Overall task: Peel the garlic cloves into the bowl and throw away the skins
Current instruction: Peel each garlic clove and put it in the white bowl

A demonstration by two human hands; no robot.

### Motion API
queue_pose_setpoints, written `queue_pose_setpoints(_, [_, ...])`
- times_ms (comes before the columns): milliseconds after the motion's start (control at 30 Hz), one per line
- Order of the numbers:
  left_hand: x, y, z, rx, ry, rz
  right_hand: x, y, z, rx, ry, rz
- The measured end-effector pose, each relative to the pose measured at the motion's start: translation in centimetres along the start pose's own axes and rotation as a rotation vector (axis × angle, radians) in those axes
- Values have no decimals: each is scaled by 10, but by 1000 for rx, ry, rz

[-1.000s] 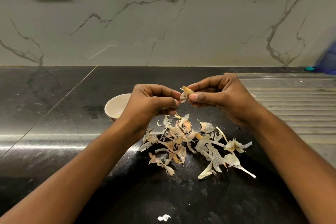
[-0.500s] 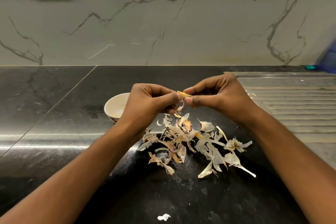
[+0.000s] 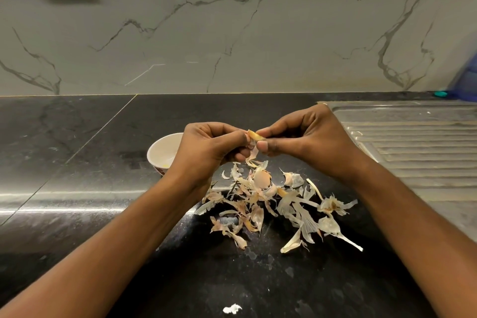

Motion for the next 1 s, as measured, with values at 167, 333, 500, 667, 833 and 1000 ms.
queue_pose_setpoints(167, [1,0,0,-32,29,10,-2,-1,-2,42,-51,-13])
queue_pose_setpoints(333, [0,0,-1,-33,43,20,-2,-1,-3,36,-36,-12])
queue_pose_setpoints(500, [0,1,-2,-3,-5,7,-1,0,-3,50,-44,6])
queue_pose_setpoints(667, [-2,0,-3,31,1,-9,2,0,-6,102,-116,35])
queue_pose_setpoints(833, [-2,-2,-2,23,33,-14,7,-1,-7,110,-126,83])
queue_pose_setpoints(1000, [-2,-2,-2,25,16,-26,8,-1,-10,140,-129,126])
Point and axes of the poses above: each hand's wrist, its own y-axis away from the middle knuckle, its own x-axis out of the palm, z = x × y, the point moved 3 cm from there along -y, towards the middle knuckle, and after that the axes turned 4 degrees about -x, right-handed, at the moved point
